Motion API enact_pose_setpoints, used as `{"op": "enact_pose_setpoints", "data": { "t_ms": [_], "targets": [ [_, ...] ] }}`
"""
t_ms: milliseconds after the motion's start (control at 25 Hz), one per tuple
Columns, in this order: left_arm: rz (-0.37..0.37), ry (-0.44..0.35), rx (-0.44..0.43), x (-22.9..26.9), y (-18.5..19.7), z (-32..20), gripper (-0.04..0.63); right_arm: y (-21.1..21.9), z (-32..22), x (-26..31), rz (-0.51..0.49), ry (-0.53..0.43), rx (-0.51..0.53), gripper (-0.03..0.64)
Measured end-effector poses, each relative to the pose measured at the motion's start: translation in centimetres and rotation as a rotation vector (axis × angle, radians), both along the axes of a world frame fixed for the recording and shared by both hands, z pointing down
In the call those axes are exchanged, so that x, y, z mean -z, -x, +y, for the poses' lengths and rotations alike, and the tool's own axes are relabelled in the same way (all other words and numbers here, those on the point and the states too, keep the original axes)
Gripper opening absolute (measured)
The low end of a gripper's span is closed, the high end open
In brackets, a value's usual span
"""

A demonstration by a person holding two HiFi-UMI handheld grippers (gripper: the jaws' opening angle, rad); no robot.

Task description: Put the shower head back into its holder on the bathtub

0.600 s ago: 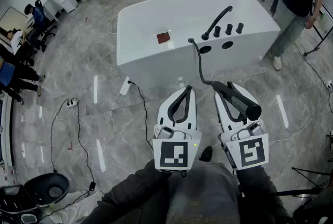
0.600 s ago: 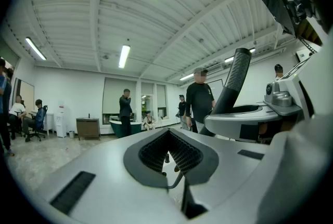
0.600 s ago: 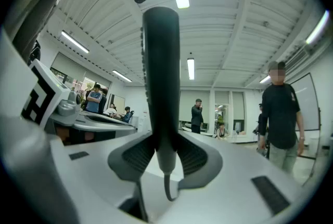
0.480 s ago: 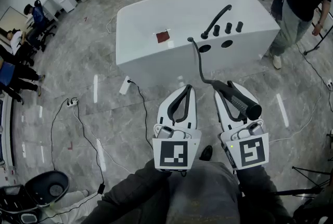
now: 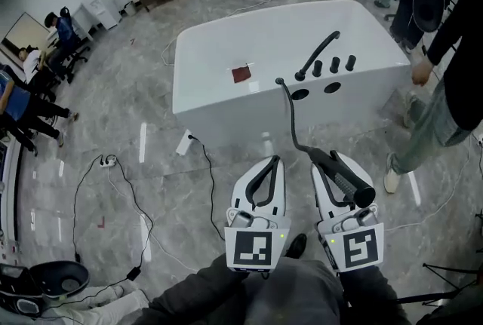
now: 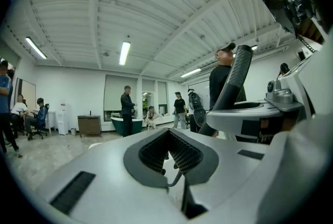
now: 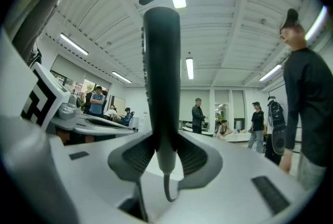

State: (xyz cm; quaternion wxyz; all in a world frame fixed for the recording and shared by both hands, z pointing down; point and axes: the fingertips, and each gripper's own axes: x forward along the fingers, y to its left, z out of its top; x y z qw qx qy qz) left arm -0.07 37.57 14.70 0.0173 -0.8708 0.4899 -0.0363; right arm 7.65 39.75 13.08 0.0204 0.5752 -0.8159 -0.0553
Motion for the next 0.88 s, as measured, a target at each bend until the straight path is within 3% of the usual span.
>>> {"op": "enact_pose_setpoints", "data": {
  "t_ms": [480, 880],
  "targets": [
    [0.004, 0.03, 0.079, -1.9, -0.9, -1.1, 0.003, -1.8, -1.3, 1.1, 0.021, -0.002, 0.071, 0.14],
    [0.034, 0.062, 0.065, -4.0, -0.6, -9.6, 0.003, -1.5, -7.7, 2.0, 0.062, 0.02, 0.074, 0.14]
  ]
}}
